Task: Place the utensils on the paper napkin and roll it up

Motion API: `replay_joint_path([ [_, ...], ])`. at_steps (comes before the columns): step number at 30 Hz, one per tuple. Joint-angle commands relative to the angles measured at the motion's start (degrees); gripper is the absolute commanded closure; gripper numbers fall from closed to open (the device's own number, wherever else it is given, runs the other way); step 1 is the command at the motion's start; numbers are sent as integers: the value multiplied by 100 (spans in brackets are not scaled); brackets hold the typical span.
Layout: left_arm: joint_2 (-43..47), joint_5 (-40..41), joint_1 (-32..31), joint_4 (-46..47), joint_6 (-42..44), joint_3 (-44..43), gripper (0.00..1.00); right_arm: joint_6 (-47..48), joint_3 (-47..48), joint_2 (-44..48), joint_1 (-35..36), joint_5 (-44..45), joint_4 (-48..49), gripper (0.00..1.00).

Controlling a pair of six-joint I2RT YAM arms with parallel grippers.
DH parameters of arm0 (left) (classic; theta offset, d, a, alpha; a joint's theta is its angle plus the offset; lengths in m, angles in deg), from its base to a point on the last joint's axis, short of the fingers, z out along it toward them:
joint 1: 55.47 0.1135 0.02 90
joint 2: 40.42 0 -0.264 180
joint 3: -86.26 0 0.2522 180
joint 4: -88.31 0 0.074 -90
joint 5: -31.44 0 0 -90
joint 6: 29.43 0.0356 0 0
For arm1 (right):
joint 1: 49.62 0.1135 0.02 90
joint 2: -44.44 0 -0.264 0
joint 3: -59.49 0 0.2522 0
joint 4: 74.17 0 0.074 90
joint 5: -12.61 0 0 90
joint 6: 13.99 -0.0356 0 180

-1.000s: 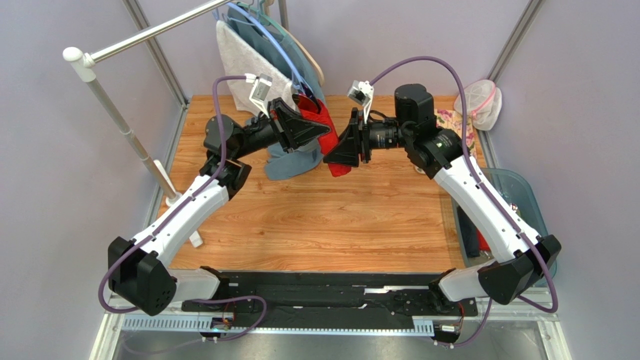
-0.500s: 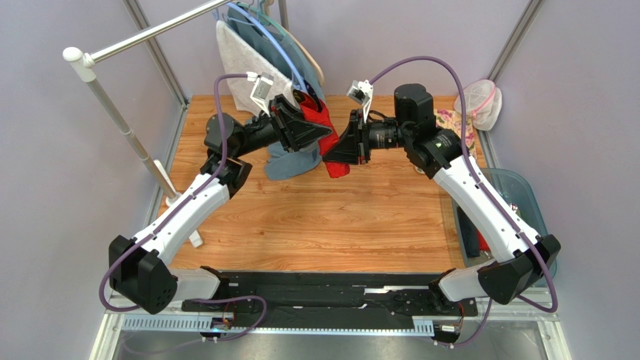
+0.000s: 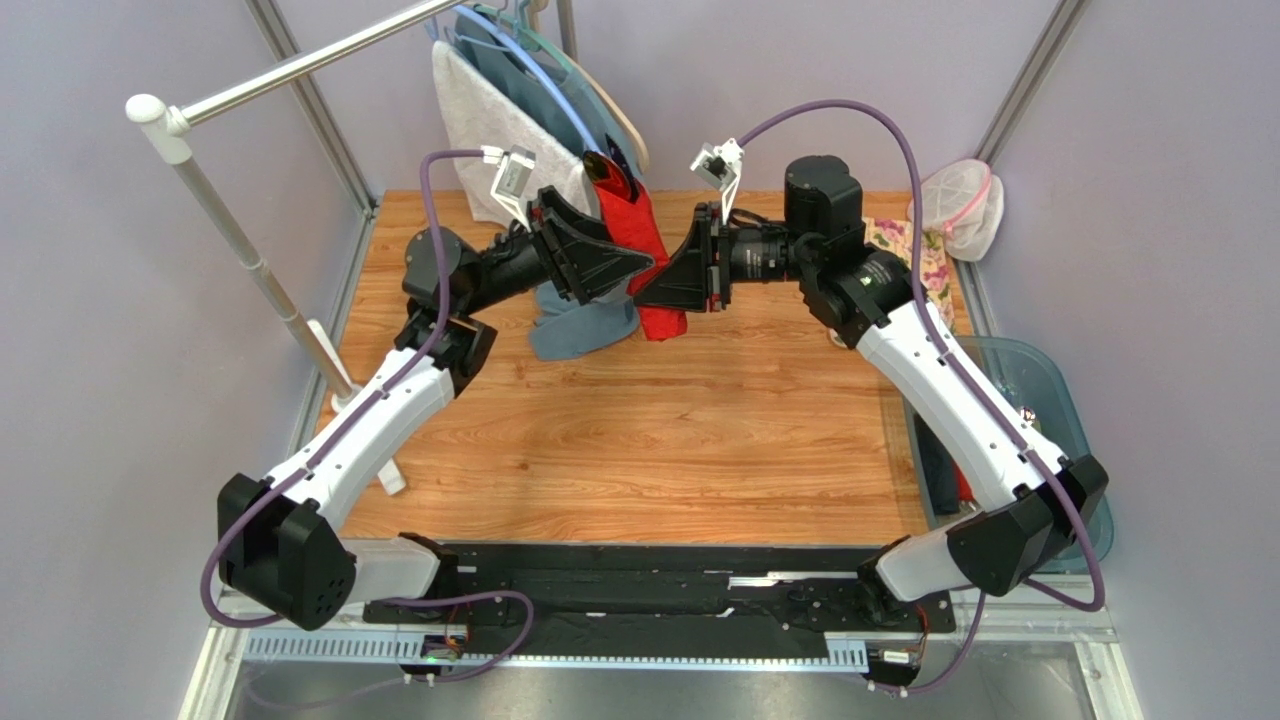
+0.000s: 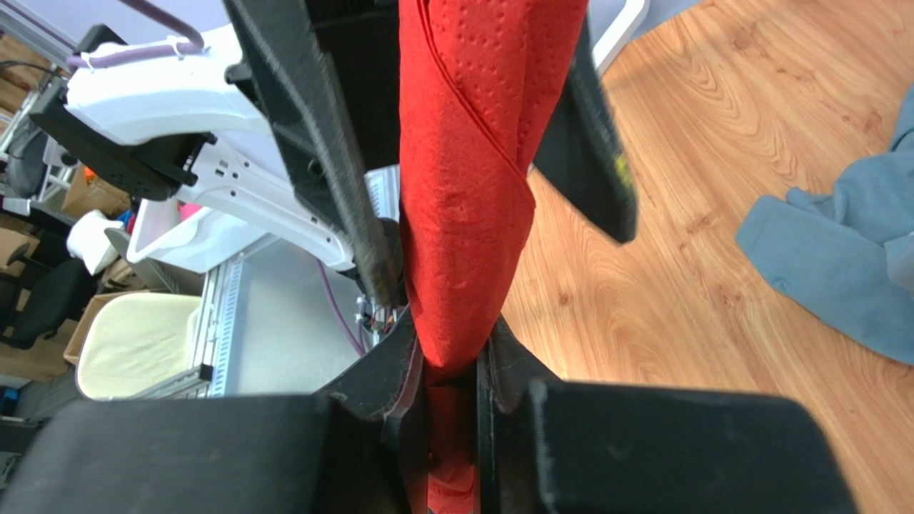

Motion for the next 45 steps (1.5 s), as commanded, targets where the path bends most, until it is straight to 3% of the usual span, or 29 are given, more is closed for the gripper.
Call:
replay_joint_path([
  [1,46,-249,27,410,-194,25,36,-377,343,-27,-55,-168,850,100],
  [7,46,-258,62,498,-291,69,42,-518,335,-36,-64,-176,1034,100],
  [8,46,-258,71,516,-325,86,46,-527,326,-36,-64,-203,1052,100],
  [9,46,-249,89,551,-369,104,58,-527,317,-36,-72,-238,1087,100],
  [12,2,-170,124,665,-519,139,72,-501,238,8,-64,-282,1149,100],
  [15,-51,-152,124,718,-589,95,78,-474,142,78,-64,-308,1210,100],
  [17,-112,-222,124,788,-650,52,76,-457,132,96,-64,-300,1237,100],
  [19,-191,-275,124,823,-703,25,67,-430,124,105,-64,-291,1237,100],
  [23,-279,-328,124,876,-783,-45,59,-369,141,114,-55,-264,1237,100],
  [31,-376,-398,89,859,-757,-124,67,-430,115,70,-55,-264,1377,100],
  [34,-429,-468,80,911,-765,-177,83,-448,132,26,-55,-308,1457,100],
  [35,-437,-495,80,920,-774,-186,100,-430,150,26,-55,-308,1457,100],
  [37,-438,-477,80,964,-774,-186,100,-404,167,8,-64,-378,1439,100],
  [41,-376,-434,133,973,-748,-125,100,-62,229,60,-55,-423,1054,90],
  [42,-367,-451,142,982,-695,-107,100,0,238,70,-64,-423,957,81],
  [44,-324,-503,142,1008,-607,-98,100,140,282,78,-64,-405,720,72],
  [45,-315,-556,142,1034,-520,-98,100,185,343,87,-72,-396,623,61],
])
